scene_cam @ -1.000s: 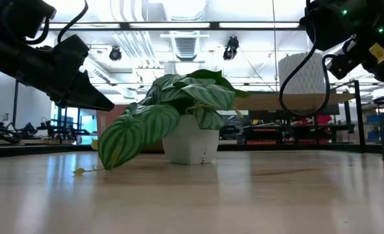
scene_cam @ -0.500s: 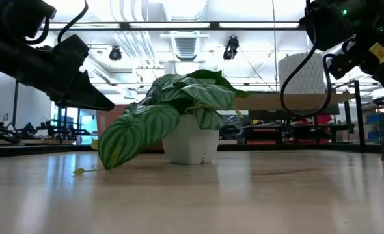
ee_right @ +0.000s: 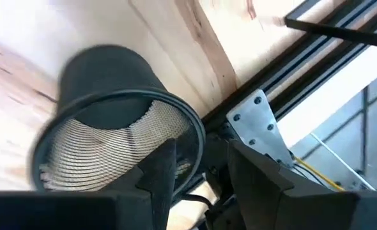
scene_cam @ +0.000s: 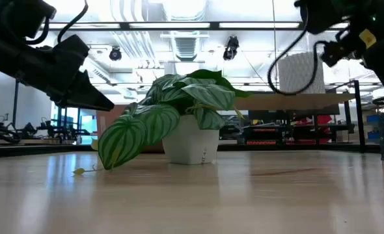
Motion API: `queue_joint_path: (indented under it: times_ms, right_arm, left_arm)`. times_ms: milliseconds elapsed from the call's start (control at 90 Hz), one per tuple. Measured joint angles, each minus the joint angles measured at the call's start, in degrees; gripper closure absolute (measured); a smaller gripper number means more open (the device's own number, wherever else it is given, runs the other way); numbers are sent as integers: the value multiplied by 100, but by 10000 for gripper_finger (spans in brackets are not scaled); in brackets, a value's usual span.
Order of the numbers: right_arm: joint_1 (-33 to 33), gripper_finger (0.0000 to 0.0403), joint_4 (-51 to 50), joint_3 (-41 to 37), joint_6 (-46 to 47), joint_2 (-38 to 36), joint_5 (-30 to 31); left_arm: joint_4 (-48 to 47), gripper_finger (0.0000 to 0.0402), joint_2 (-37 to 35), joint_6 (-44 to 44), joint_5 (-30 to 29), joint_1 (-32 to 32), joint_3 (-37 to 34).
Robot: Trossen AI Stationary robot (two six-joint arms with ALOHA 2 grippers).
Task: Stock shelves
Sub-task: Remove the white pen organizer from the shelf
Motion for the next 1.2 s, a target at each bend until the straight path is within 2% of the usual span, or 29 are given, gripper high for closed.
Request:
queue_joint_path:
  times_ms: [311, 811, 1056, 1200]
  right_arm:
    - [0, 315, -8, 713, 106, -316, 392]
    - [0, 381, 2, 2440, -134, -333, 2283]
    - [-2, 385, 25, 2687, -609, -319, 2496]
    - [-2, 385, 26, 2691, -888, -319, 2994]
  left_arm:
    - [38, 294, 0, 0, 0, -2, 0]
    - [46, 284, 0, 0, 0, -2, 0]
    - [46, 299, 0, -2, 0, -1, 0]
    - [44, 299, 0, -126, 0, -2, 0]
